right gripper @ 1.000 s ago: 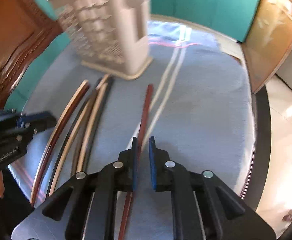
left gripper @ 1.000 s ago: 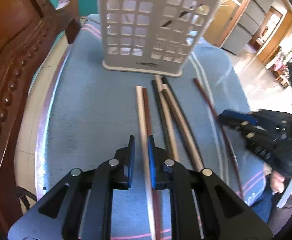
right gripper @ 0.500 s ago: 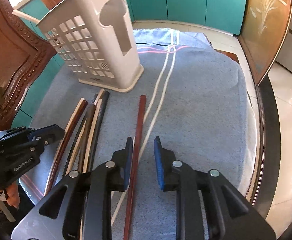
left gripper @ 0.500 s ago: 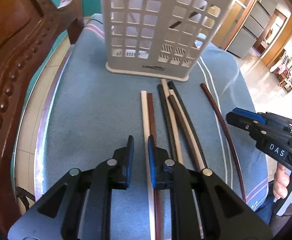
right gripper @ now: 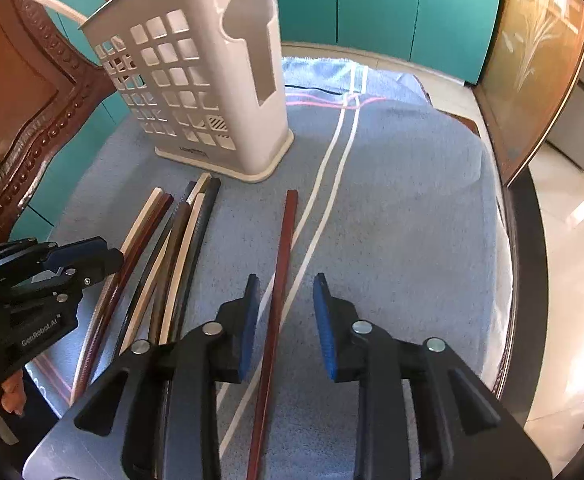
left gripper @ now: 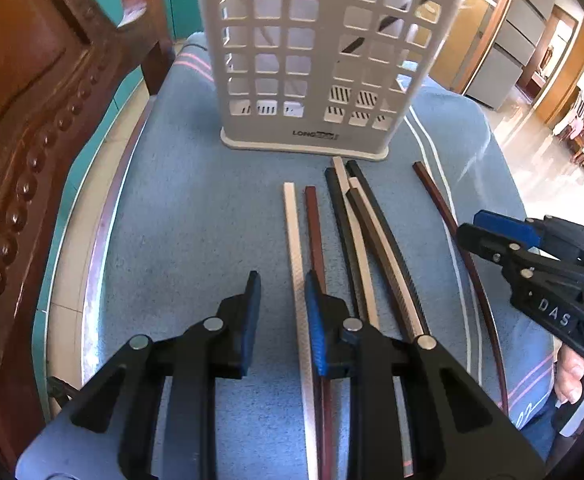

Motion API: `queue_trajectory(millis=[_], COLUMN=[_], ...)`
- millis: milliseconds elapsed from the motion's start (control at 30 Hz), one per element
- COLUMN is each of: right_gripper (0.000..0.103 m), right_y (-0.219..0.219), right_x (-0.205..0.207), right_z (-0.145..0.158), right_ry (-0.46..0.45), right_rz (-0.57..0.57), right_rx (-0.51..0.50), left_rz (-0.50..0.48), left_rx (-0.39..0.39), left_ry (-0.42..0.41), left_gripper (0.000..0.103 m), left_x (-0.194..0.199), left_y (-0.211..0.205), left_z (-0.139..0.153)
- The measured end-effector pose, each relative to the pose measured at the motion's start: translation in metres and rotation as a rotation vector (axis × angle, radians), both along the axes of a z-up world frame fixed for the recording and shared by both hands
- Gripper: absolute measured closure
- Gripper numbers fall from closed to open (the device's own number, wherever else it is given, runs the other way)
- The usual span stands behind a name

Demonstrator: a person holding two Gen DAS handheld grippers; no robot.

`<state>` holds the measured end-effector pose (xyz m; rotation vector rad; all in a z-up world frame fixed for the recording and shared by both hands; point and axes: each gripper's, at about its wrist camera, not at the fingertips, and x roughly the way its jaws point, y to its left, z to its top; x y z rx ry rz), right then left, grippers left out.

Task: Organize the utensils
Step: 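Grasp another white chopstick with the left tool while the right tool grasps a red-brown chopstick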

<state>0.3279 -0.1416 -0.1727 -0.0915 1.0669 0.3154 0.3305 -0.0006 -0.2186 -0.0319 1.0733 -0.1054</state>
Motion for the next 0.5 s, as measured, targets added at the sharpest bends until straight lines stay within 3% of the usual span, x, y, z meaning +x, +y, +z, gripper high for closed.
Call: queue_trajectory(millis=[167,500], right_gripper=[0.072,0.069], right_y=[0.008,0.019], right_x=[-0.001,0.000], right_z=[-0.010,-0.010], right_ry=[-0.010,-0.086], right_rz=[0.007,0.008], right_rx=[-0.055,-0.112], left_rz=[-0.013,-0.016], left_rx=[0.071,0.107], left_ry=[-0.013,-0.014], left_gripper=[0.079,0.079], left_x=[0.000,0.003], left_y=[-0.011,-0.021], left_z=[0.002,-0.007])
